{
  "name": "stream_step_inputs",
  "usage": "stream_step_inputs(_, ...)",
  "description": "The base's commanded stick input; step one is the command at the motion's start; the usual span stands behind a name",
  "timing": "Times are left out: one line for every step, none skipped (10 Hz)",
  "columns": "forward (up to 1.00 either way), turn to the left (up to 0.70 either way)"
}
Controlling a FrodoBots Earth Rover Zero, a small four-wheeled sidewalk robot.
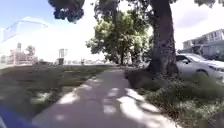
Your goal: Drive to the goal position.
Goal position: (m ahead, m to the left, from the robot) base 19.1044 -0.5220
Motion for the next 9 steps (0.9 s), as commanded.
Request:
stream_step_inputs(0.7,0.0)
stream_step_inputs(0.7,0.0)
stream_step_inputs(0.7,0.0)
stream_step_inputs(0.7,0.0)
stream_step_inputs(0.7,0.0)
stream_step_inputs(0.7,0.0)
stream_step_inputs(0.7,0.0)
stream_step_inputs(0.7,0.0)
stream_step_inputs(0.7,0.0)
